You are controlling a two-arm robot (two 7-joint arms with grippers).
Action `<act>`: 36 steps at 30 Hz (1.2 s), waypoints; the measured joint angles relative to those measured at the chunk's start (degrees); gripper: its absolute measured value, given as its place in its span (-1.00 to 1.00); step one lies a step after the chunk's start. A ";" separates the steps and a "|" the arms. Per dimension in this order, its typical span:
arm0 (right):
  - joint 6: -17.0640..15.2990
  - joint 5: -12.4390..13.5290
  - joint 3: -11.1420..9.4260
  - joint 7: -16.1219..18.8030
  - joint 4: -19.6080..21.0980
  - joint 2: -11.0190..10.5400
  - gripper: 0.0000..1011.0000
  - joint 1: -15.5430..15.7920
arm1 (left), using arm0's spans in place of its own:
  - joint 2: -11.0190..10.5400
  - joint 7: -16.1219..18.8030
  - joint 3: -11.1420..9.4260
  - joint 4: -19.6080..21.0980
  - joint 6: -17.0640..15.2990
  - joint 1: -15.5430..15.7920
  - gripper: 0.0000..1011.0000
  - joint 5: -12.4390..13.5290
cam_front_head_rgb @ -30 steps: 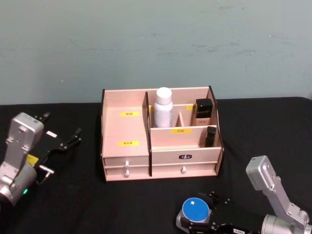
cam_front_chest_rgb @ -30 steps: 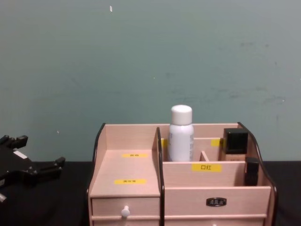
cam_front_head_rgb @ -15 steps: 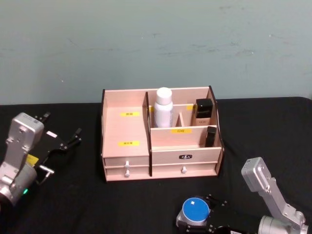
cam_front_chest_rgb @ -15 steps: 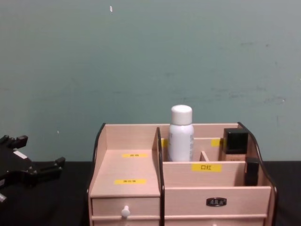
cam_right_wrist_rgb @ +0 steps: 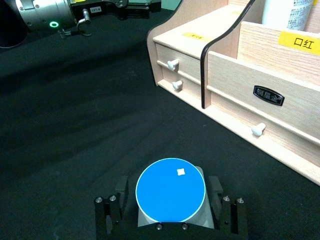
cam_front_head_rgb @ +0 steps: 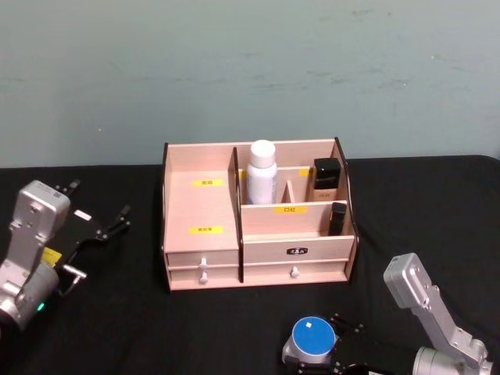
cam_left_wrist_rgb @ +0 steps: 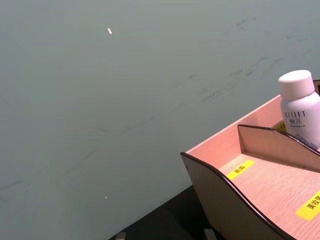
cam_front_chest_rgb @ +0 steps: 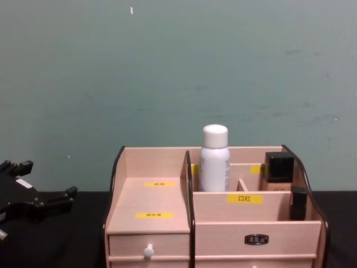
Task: Pick up the facial cleanser and watermelon frost from the table and place them into the tiered storage box.
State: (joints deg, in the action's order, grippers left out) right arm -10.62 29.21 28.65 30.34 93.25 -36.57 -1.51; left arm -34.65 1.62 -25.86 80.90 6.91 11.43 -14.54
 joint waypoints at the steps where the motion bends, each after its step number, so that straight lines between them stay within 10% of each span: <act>1: 0.00 0.00 0.00 0.00 0.00 0.00 0.98 0.00 | 0.00 0.00 0.00 0.00 0.00 0.00 1.00 0.00; 13: 0.16 0.01 -0.04 0.07 0.02 -0.01 0.60 0.04 | 0.00 0.00 0.00 0.00 0.00 0.00 1.00 0.00; 36: 0.95 1.28 -0.35 1.28 0.77 -0.25 0.59 -0.28 | 0.00 0.00 0.00 0.00 0.00 0.00 1.00 0.00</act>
State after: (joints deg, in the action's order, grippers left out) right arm -9.67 30.49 28.29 31.62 94.02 -36.81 -1.79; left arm -34.65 1.62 -25.86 80.90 6.91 11.43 -14.55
